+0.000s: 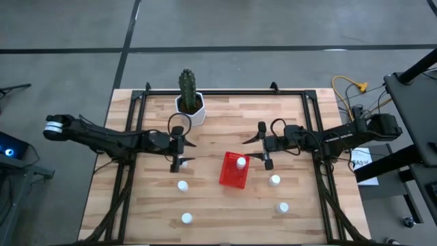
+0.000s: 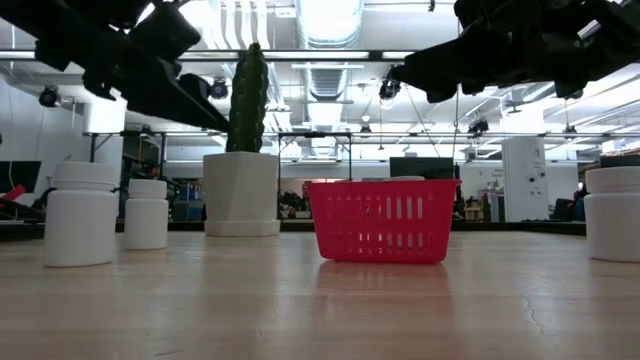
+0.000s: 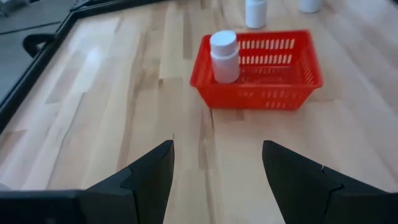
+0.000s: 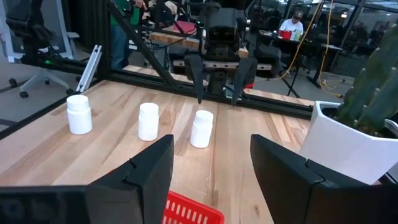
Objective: Pick and place pill bottles into a basket
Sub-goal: Put the white pill bottle into the red bin
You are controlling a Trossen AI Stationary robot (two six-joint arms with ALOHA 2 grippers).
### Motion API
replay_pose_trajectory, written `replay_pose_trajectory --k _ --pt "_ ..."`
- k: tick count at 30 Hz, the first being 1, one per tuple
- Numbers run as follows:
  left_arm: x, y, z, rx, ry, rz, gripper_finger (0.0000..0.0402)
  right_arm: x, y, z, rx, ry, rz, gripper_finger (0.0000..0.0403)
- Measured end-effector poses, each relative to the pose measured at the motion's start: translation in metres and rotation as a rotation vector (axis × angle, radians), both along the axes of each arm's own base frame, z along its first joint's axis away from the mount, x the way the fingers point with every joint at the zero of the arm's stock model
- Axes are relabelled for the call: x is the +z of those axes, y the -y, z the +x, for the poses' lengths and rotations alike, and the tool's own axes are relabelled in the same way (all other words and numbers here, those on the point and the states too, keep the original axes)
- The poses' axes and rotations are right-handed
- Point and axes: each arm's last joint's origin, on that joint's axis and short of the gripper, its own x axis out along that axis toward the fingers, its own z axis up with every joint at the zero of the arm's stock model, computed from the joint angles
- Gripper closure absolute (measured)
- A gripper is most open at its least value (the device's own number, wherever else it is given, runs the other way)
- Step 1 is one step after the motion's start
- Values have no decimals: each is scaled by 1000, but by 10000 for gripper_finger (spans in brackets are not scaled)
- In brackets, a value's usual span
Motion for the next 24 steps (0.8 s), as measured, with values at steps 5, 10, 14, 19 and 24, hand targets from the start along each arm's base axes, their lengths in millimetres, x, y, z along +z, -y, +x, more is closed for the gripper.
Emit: replay_pose_trajectory --k 5,10,14,19,24 --pt "11 2 -1 -44 0 -26 175 0 0 0 0 0 0 200" --pt "11 2 -4 -42 -88 -37 173 0 0 0 0 0 0 200" --pt "12 2 -4 -54 -89 -64 147 0 0 0 0 0 0 200" --pt "12 2 -4 -54 -90 -64 91 0 0 0 -1 0 2 200" --pt "4 2 -5 -51 -163 -61 66 0 0 0 -1 0 4 200"
